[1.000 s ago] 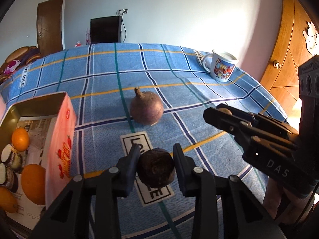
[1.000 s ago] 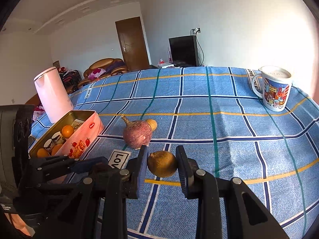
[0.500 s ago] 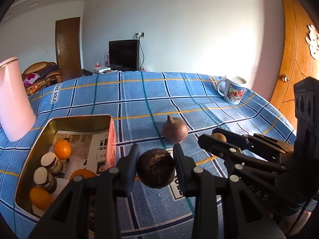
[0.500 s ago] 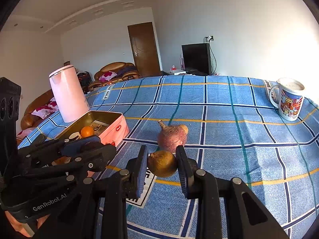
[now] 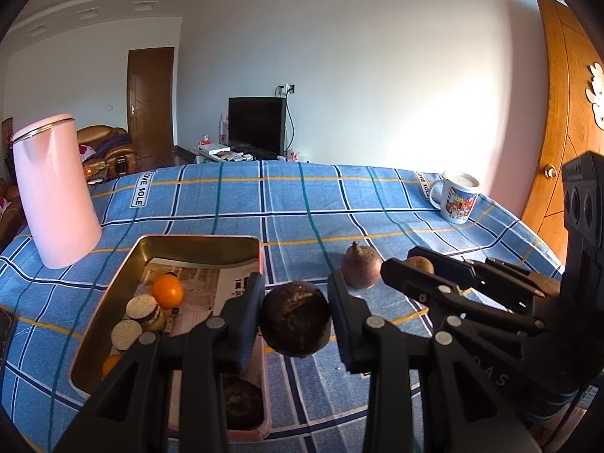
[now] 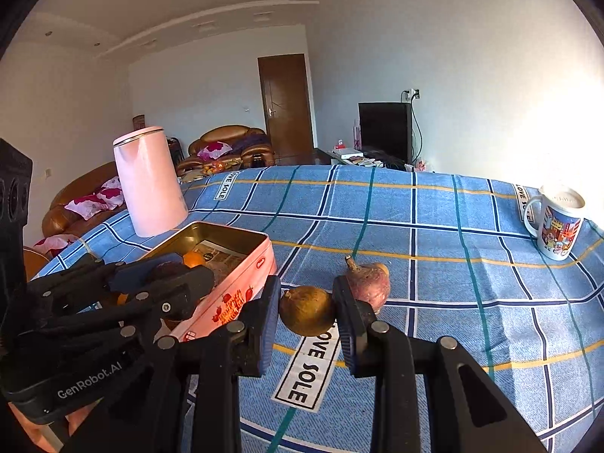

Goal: Organize fruits
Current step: 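Carry the mangosteen into the tin with the left tool while the right tool carries the yellow fruit there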

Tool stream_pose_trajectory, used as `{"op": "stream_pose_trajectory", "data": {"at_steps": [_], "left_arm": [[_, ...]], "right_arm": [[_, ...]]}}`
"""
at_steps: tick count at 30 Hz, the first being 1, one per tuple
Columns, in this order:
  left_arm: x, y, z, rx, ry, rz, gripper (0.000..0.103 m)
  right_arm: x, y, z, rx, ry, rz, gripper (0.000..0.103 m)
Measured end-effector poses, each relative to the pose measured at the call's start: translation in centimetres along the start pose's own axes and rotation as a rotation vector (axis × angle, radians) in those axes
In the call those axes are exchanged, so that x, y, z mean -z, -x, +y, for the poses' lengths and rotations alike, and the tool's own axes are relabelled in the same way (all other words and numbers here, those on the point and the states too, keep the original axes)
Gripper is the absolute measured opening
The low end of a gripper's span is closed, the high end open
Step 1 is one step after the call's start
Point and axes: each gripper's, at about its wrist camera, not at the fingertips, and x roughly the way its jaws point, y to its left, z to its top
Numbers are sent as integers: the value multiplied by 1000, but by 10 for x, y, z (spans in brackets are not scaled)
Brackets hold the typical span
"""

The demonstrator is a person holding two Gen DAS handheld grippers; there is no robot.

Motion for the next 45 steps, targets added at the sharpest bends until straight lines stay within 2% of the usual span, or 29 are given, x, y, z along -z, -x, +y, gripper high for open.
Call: {"op": "stream_pose_trajectory", "data": {"at_steps": [10, 23, 36, 45], "left_arm": [[2, 7, 33, -54, 43, -19, 36], [7, -3, 73, -121, 99, 7, 36], [11, -8, 107, -165, 156, 33, 36], [18, -19, 115, -163, 168, 84, 36]], "right_arm": [[-10, -5, 28, -12, 56, -18, 30], [-26, -38, 65, -47, 120, 9, 30], [-29, -83, 93, -107, 140, 99, 30], [-22, -111, 98, -133, 130, 187, 30]]}}
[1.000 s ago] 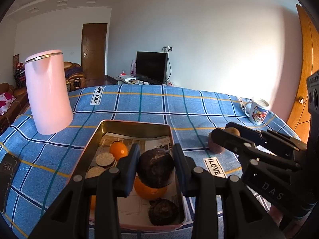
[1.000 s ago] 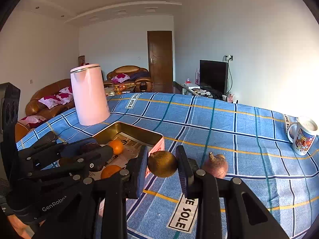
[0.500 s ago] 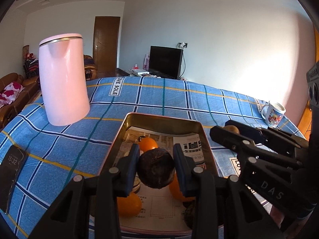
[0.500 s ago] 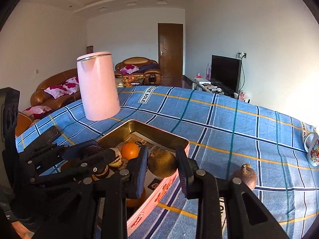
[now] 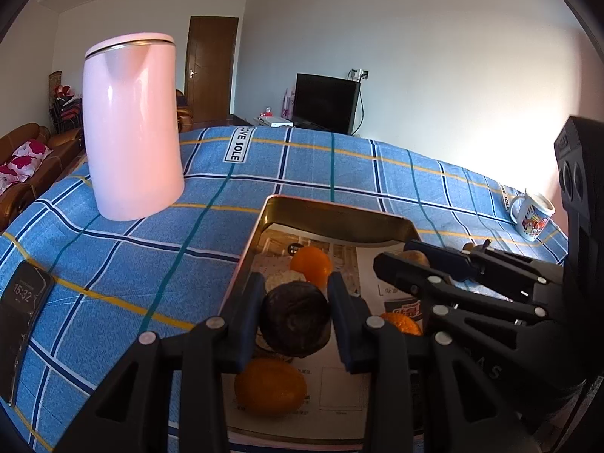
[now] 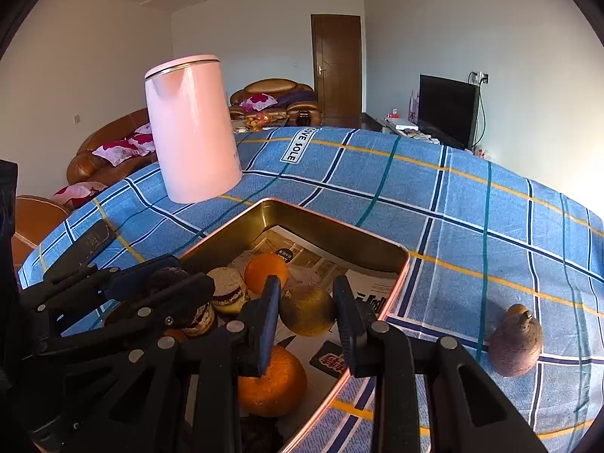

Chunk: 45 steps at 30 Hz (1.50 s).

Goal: Organize fruits
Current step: 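Carry the mangosteen into the tin with the left tool while the right tool carries the yellow fruit there, then grasp the pinkish-purple round fruit with the right tool while the left tool grasps another small yellow fruit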

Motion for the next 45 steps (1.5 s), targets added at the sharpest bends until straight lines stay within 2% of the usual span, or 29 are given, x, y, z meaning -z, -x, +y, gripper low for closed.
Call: {"op": "stream_pose_trajectory", "data": {"at_steps": [7, 10, 13, 16, 19, 24, 30, 31, 32, 34, 36, 39, 43, 45], "left_arm": [[-2, -1, -5, -17, -15, 8, 36], [-5, 2, -14, -8, -24, -1, 38], [-7, 5, -28, 1, -45, -11, 50], [-11, 7, -41, 9, -63, -22, 64], [-15, 8, -55, 18, -79, -27, 65], [-23, 9, -79, 37, -112, -31, 65], [-28, 0, -103, 40, -160, -13, 69], [-29, -2, -106, 43, -165, -8, 69], [-30, -5, -110, 45, -168, -2, 69], [-31, -10, -117, 52, -171, 14, 69], [-32, -16, -124, 60, -172, 29, 69], [-33, -25, -135, 59, -176, 49, 69], [-33, -38, -157, 70, -200, 81, 69], [-32, -45, -170, 73, -220, 96, 69]], "right_arm": [[3, -8, -6, -45, -23, 39, 32], [4, 5, -15, -41, -39, 18, 43], [6, 26, -32, -31, -48, -12, 59], [11, 48, -59, 49, -46, -32, 61], [15, 57, -91, 172, -46, -18, 67], [23, 41, -127, 235, -77, 85, 67], [27, 22, -141, 209, -103, 127, 67], [28, 20, -142, 202, -104, 135, 64], [28, 18, -143, 200, -104, 146, 53], [29, 16, -143, 180, -109, 146, 53], [31, 20, -146, 163, -117, 138, 52], [33, 36, -159, 155, -169, 69, 52], [33, 58, -186, 220, -243, -21, 52], [33, 63, -197, 251, -265, -36, 52]]}}
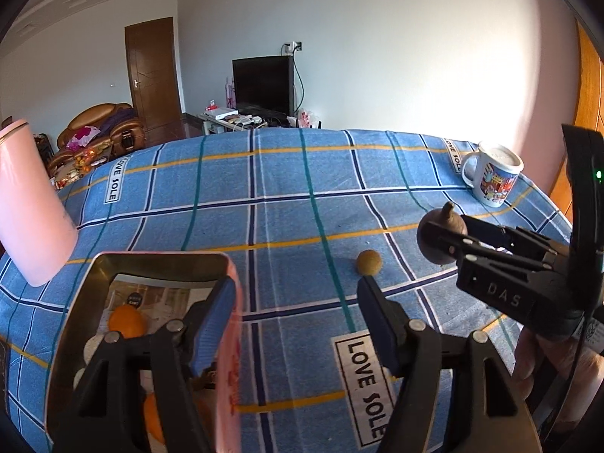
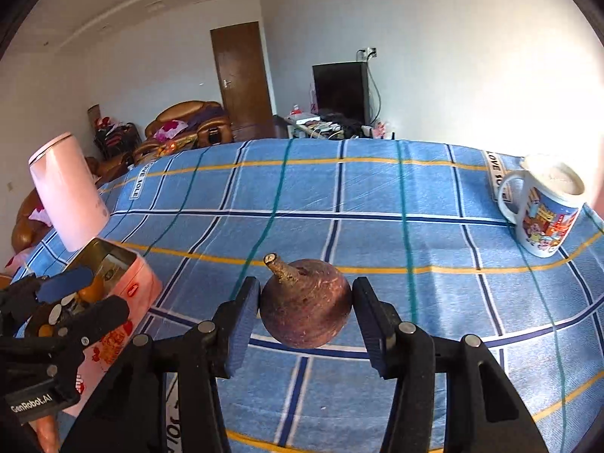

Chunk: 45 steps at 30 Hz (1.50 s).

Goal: Organize fruits
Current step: 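Grasp the pinkish-purple round fruit with the right tool while the left tool grasps another small yellow fruit, then lift both held fruits and carry them toward the tin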

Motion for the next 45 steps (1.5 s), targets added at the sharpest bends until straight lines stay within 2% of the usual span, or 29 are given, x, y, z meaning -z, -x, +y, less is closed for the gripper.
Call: {"op": "stream_pose_trajectory", "data": {"at_steps": [7, 13, 15, 16, 19, 21, 24, 26, 32, 40, 45], "left_arm": [[-12, -36, -41, 16, -72, 53, 69], [-15, -70, -59, 14, -111, 119, 69], [-15, -82, -59, 25, -100, 148, 64], [-16, -86, -58, 30, -93, 158, 57], [-15, -97, -57, 47, -76, 191, 49], [-15, -99, -55, 57, -65, 192, 47], [-18, -102, -55, 69, -57, 191, 38], [-17, -100, -54, 78, -58, 189, 27], [-10, -88, -53, 113, -63, 180, 27], [-3, -64, -55, 87, -86, 93, 27], [0, -52, -53, 67, -83, 46, 27]], "right_arm": [[-2, 3, -39, 22, -84, -13, 52], [-1, 11, -51, 10, -112, -34, 53], [-2, 13, -47, 12, -98, -40, 53], [-2, 14, -47, 15, -92, -43, 53], [-2, 17, -44, 12, -79, -51, 53], [-2, 17, -43, 5, -77, -51, 53], [-1, 17, -41, 17, -63, -53, 53], [0, 16, -39, 16, -58, -48, 53], [4, 14, -36, 19, -44, -49, 53], [12, 9, -24, 11, -22, -41, 53], [13, 18, -29, 7, -55, -91, 53]]}}
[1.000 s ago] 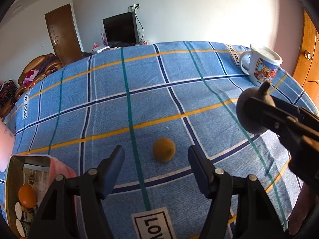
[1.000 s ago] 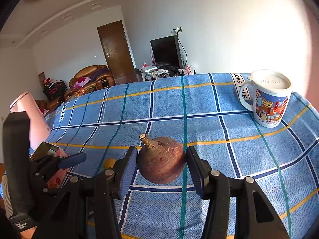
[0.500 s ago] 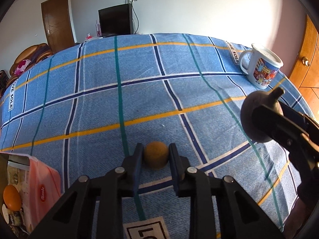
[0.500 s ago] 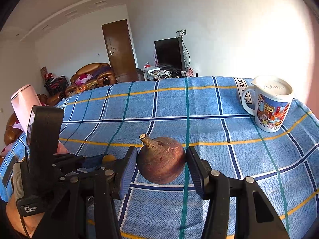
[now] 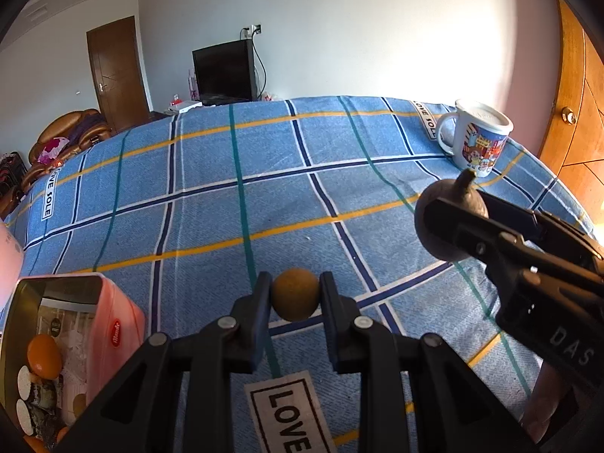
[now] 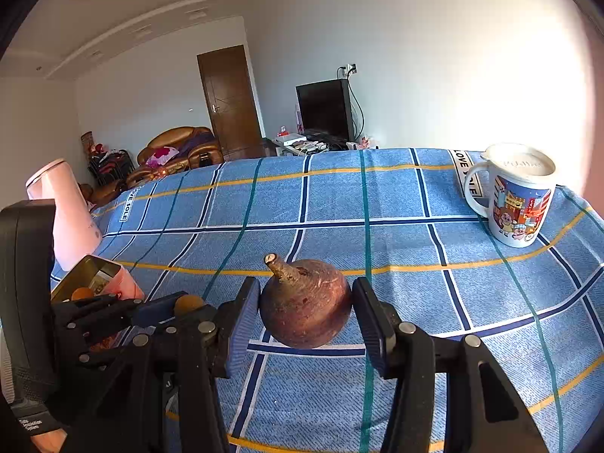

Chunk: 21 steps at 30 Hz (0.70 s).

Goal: Organize fruits
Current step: 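Lift both held fruits and carry them toward the tin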

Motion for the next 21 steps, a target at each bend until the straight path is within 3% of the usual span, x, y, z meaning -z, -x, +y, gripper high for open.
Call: {"op": "stream_pose_trajectory", "data": {"at_steps": [21], "left_arm": [[17, 41, 8, -86, 21, -163, 27]], "right_arm": [[5, 37, 12, 72, 49, -177, 53]]}}
